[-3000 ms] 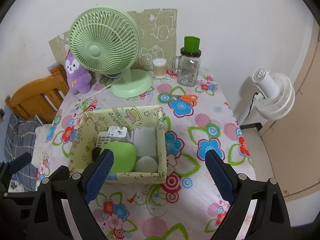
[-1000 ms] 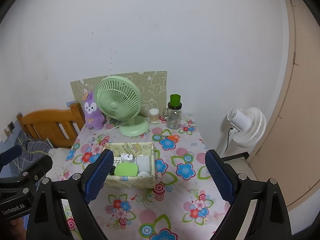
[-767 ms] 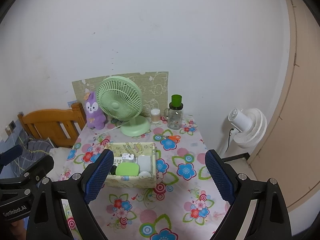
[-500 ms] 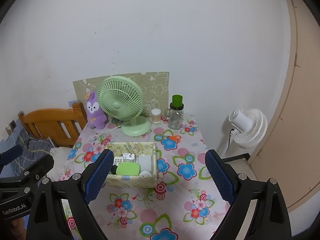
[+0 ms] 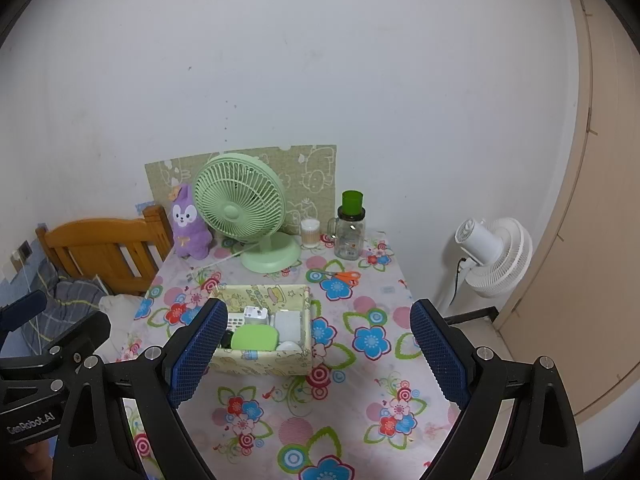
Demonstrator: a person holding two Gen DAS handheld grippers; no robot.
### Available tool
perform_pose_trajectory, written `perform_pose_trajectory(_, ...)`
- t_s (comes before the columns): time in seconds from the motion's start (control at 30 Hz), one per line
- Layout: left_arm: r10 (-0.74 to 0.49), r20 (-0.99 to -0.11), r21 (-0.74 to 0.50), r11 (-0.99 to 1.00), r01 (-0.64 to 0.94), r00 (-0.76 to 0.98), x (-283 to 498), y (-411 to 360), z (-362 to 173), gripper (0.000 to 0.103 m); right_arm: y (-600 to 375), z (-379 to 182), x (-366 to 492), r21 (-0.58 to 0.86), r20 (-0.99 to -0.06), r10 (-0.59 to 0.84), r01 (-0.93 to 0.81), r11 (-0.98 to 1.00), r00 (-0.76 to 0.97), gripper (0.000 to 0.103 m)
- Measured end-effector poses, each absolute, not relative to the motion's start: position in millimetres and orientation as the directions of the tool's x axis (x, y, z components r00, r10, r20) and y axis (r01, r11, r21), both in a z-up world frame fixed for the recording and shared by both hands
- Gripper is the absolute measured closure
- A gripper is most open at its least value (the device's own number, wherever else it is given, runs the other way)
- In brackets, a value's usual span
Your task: Organize rigid objects
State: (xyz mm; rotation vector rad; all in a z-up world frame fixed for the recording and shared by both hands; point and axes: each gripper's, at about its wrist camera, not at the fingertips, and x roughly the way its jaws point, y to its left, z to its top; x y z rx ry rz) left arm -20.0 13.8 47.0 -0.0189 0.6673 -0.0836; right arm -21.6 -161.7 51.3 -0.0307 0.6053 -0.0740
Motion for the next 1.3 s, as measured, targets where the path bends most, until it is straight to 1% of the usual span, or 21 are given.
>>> perform_pose_trajectory(1.3,-0.083,-0.619,-0.035,0.996,0.078,0.781,-21.5,8.6,47.9,0.0,-163.0,53.1,-24.6,-0.044,-0.569,-0.07,0.056,0.998,0.819,0.009)
